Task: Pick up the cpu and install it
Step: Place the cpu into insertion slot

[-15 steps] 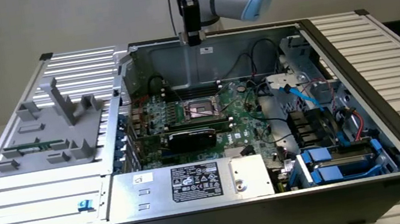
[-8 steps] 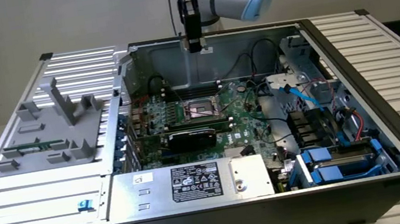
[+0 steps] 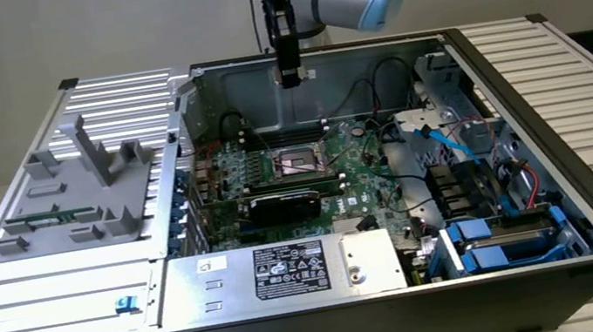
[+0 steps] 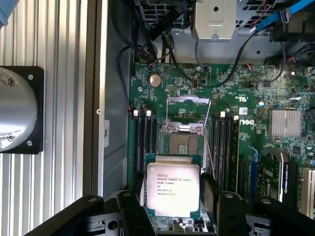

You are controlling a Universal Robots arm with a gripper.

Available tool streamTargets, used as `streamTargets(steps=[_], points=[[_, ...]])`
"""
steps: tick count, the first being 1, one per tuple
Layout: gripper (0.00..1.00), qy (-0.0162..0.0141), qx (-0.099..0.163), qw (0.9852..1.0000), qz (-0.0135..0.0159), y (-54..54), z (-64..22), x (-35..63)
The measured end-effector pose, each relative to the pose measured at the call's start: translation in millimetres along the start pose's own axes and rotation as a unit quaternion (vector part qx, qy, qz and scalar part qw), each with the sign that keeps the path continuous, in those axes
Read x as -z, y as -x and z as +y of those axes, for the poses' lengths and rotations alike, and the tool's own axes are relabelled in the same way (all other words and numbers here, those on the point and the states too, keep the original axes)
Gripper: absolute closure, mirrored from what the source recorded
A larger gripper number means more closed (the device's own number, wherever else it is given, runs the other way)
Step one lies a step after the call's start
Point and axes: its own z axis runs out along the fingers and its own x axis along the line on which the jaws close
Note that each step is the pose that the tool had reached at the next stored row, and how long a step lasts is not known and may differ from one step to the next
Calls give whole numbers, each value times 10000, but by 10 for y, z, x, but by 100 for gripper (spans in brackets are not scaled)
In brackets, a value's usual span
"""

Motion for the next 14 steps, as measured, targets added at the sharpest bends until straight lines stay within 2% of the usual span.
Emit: streamTargets(steps=[7, 14], points=[[45, 4, -8, 10000, 4, 32, -7, -126], [45, 6, -48, 10000, 23, 75, -15, -251]])
